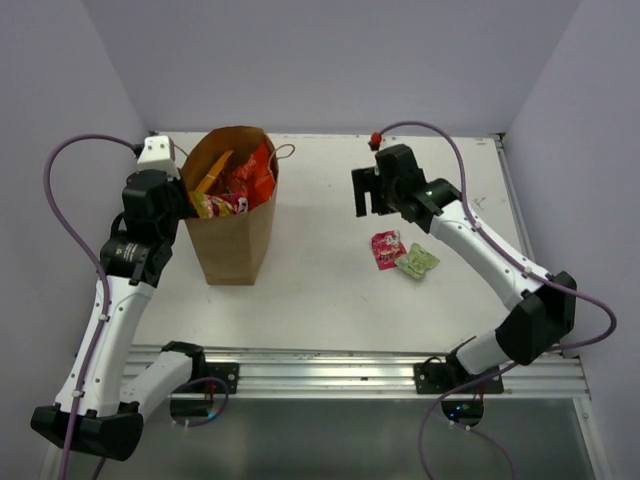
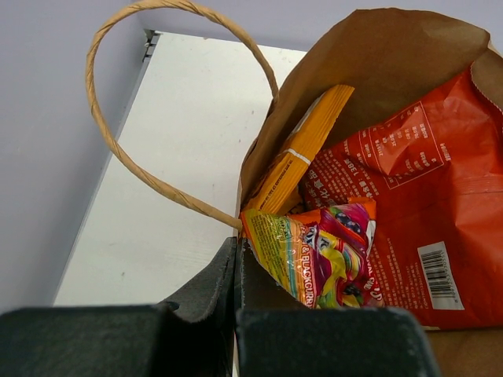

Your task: Place the snacks into the paper bag

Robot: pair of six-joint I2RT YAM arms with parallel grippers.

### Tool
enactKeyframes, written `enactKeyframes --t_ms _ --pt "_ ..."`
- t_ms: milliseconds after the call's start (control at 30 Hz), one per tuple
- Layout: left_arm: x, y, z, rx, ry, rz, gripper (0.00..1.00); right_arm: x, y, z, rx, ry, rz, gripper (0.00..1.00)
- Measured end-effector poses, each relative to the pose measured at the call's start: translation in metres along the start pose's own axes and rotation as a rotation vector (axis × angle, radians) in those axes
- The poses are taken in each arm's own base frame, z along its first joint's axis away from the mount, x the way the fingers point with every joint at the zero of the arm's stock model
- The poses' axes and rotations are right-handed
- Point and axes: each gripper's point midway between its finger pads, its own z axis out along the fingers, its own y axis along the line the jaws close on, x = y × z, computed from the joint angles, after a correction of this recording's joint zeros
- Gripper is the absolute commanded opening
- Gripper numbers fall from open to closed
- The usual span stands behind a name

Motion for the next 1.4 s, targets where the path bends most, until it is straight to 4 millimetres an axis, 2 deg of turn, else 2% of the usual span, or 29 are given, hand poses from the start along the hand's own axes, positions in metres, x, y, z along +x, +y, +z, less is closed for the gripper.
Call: enactKeyframes --t_ms 67,133,200,300,500,667,700,767,833,867,933,1000,1033,1167,1233,1300,1333,1400 --pt "0.000 0.000 0.000 0.000 0.000 0.000 0.00 0.065 -0.042 0.029 0.123 0.161 0.020 0.86" --pt "0.000 0.000 0.000 0.000 0.000 0.000 0.00 0.111 -0.060 0.047 0.183 0.284 0.015 0.86" --pt "0.000 0.000 0.000 0.000 0.000 0.000 0.00 0.147 -0.067 0.061 0.215 0.381 -0.001 0.86" --pt "0.000 0.000 0.001 0.000 0.002 0.001 0.00 0.173 -0.072 0.075 0.239 0.448 -0.015 0.86" --pt "0.000 0.000 0.001 -0.002 0.002 0.002 0.00 0.201 -0.081 0.089 0.271 0.494 -0.008 0.86" --pt "0.001 0.001 0.001 -0.005 0.003 0.008 0.00 0.235 -0.101 0.099 0.296 0.578 0.038 0.82" --pt "0.001 0.001 0.001 -0.006 0.004 0.010 0.00 0.231 -0.105 0.102 0.297 0.563 0.053 0.79" --pt "0.001 0.001 0.002 -0.006 0.005 0.011 0.00 0.228 -0.110 0.108 0.288 0.549 0.082 0.67" --pt "0.001 0.001 0.003 -0.006 0.006 0.015 0.00 0.226 -0.113 0.114 0.275 0.538 0.100 0.50" --pt "0.001 0.001 0.003 -0.006 0.006 0.018 0.00 0.224 -0.114 0.117 0.273 0.529 0.103 0.34" --pt "0.001 0.001 0.003 -0.006 0.006 0.018 0.00 0.223 -0.114 0.119 0.265 0.524 0.101 0.15" --pt "0.001 0.001 0.003 -0.006 0.006 0.018 0.00 0.222 -0.112 0.121 0.253 0.520 0.097 0.10" --pt "0.001 0.001 0.003 -0.006 0.006 0.018 0.00 0.222 -0.112 0.121 0.252 0.520 0.091 0.00" --pt "0.001 0.000 0.004 -0.006 0.006 0.018 0.00 0.218 -0.111 0.119 0.233 0.516 0.072 0.00" --pt "0.001 0.000 0.005 -0.006 0.008 0.018 0.00 0.208 -0.106 0.115 0.210 0.506 0.063 0.00" --pt "0.002 0.000 0.005 -0.007 0.009 0.019 0.00 0.185 -0.094 0.109 0.176 0.475 0.053 0.00" --pt "0.002 0.000 0.006 -0.007 0.010 0.019 0.00 0.167 -0.084 0.108 0.147 0.444 0.048 0.00" --pt "0.002 0.000 0.007 -0.006 0.010 0.019 0.00 0.114 -0.055 0.105 0.072 0.340 0.033 0.00"
